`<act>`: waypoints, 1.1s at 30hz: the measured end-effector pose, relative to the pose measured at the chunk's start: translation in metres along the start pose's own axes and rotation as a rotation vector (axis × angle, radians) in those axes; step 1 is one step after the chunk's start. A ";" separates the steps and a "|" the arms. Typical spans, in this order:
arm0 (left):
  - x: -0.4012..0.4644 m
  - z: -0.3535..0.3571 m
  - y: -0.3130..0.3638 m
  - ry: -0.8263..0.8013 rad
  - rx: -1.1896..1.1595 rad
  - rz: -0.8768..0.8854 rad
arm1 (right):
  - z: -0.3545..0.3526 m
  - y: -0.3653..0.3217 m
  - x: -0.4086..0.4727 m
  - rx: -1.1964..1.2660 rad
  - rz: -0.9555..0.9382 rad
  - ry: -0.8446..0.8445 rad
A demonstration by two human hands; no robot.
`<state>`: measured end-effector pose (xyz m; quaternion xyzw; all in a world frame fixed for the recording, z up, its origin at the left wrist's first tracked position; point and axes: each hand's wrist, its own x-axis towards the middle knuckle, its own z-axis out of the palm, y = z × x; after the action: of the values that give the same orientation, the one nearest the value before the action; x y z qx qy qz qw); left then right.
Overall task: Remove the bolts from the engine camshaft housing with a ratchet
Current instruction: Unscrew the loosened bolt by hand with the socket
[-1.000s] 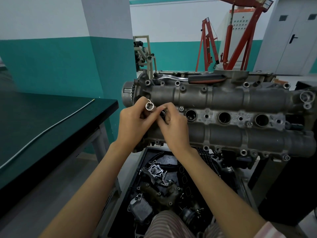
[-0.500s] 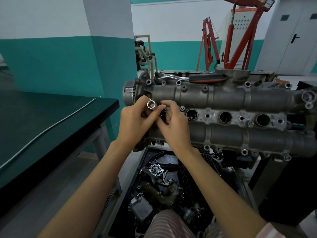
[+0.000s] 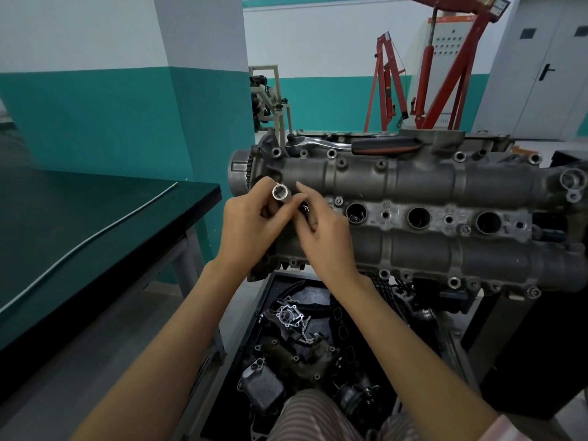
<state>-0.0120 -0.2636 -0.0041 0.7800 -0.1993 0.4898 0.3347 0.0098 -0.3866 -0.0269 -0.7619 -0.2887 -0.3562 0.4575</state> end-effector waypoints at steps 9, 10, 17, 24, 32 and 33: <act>-0.002 -0.003 0.002 -0.048 -0.031 0.049 | 0.000 0.001 0.000 0.039 0.016 -0.009; -0.002 -0.003 0.002 -0.050 -0.034 0.050 | -0.001 0.000 0.000 0.032 0.004 -0.016; -0.001 0.003 0.000 0.017 0.010 -0.036 | 0.001 0.000 0.000 0.011 0.050 0.005; -0.003 0.000 0.000 -0.022 -0.002 0.045 | 0.001 0.001 -0.001 0.021 0.027 -0.007; -0.002 0.004 0.000 0.026 0.023 -0.004 | 0.001 0.001 -0.001 0.001 0.048 0.005; -0.002 0.003 0.001 0.021 0.022 -0.003 | 0.001 0.001 -0.001 0.005 0.042 0.010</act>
<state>-0.0113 -0.2661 -0.0066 0.7787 -0.1893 0.4997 0.3288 0.0104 -0.3864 -0.0290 -0.7648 -0.2714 -0.3494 0.4683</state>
